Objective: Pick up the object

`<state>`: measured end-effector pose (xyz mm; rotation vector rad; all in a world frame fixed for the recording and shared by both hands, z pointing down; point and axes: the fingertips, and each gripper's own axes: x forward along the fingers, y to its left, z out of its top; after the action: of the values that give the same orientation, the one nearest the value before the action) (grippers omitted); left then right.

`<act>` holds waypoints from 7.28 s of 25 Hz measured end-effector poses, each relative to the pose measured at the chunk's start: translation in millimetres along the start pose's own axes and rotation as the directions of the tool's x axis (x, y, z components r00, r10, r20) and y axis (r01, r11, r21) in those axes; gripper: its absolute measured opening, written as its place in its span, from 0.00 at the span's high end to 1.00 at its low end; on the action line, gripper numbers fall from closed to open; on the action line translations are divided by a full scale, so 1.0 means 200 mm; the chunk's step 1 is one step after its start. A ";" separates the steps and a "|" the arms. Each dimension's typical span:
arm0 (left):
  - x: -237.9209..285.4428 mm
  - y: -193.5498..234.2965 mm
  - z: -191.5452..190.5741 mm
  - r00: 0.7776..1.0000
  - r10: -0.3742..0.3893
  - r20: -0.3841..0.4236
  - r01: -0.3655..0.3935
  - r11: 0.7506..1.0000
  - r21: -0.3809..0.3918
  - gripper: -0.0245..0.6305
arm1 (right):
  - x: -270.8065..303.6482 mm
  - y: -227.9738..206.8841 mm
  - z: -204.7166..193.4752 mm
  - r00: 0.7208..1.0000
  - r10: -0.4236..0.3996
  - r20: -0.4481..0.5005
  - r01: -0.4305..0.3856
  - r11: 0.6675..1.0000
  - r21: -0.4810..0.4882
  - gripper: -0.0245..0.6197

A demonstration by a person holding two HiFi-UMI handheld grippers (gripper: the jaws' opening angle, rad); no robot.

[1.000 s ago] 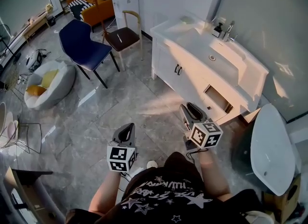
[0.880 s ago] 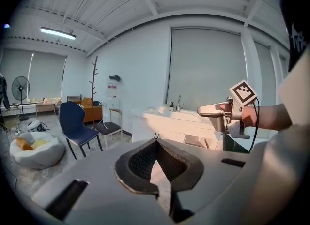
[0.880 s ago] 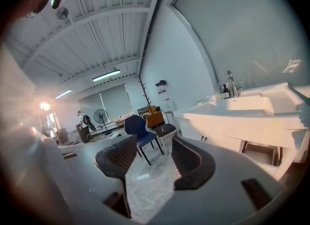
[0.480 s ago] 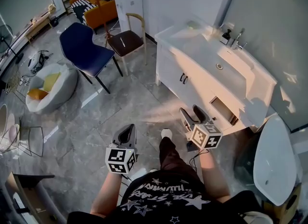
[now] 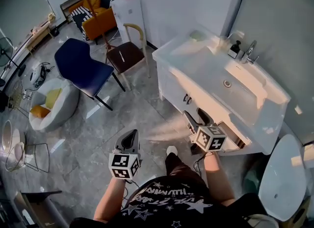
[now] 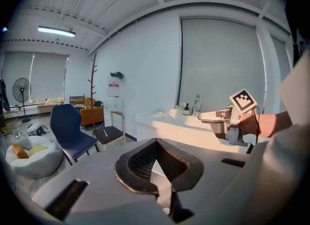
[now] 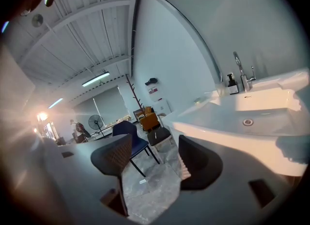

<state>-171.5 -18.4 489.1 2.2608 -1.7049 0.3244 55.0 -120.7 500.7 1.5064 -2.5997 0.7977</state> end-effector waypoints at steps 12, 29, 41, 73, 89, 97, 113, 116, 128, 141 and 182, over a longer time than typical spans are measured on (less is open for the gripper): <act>0.74 -0.03 0.35 1.000 -0.002 -0.003 0.002 0.999 0.032 0.94 | 0.52 -0.40 0.39 0.999 0.034 0.007 -0.035 0.998 0.055 0.51; 1.54 0.04 0.59 0.990 -0.136 -0.028 0.138 0.987 0.079 0.94 | 0.85 -0.86 0.57 0.994 -0.111 0.004 0.110 0.989 0.100 0.51; 2.46 0.27 0.91 0.918 -0.384 -0.100 0.395 0.909 0.132 0.94 | 1.47 -1.17 0.87 0.932 -0.361 0.032 0.350 0.920 0.176 0.51; 3.72 0.32 1.10 0.755 -0.596 -0.274 0.645 0.751 0.144 0.94 | 2.44 -2.01 1.14 0.716 -0.689 -0.111 0.691 0.677 0.254 0.65; 3.85 0.43 1.03 0.756 -0.574 -0.315 0.629 0.770 0.105 0.94 | 2.57 -2.23 1.00 0.631 -0.737 -0.242 0.775 0.584 0.241 0.79; 3.86 0.46 1.03 0.754 -0.575 -0.317 0.629 0.771 0.100 0.94 | 2.58 -2.25 0.96 0.565 -0.769 -0.299 0.825 0.536 0.180 0.84; 3.87 0.46 1.05 0.763 -0.570 -0.303 0.621 0.777 0.103 0.94 | 2.51 -2.24 1.00 0.544 -0.785 -0.297 0.839 0.504 0.204 0.91; 3.85 0.47 1.10 0.782 -0.555 -0.283 0.601 0.792 0.109 0.94 | 2.47 -2.20 1.04 0.565 -0.777 -0.277 0.825 0.522 0.217 0.91; 3.55 0.35 1.18 0.832 -0.515 -0.208 0.541 0.836 0.094 0.94 | 2.19 -1.96 1.29 0.675 -0.724 -0.138 0.732 0.636 0.243 0.91; 3.01 0.13 1.06 0.891 -0.431 -0.146 0.446 0.890 0.093 0.94 | 1.77 -1.66 1.26 0.797 -0.599 -0.073 0.603 0.784 0.148 0.91; 1.55 -0.02 0.34 0.976 -0.182 -0.121 0.178 0.983 -0.036 0.94 | 0.91 -0.98 0.44 0.918 -0.330 -0.218 0.333 0.943 -0.025 0.92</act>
<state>-82.3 -319.4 532.6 2.3047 -1.4238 0.3911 138.7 -384.1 556.7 1.6897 -2.1087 0.8829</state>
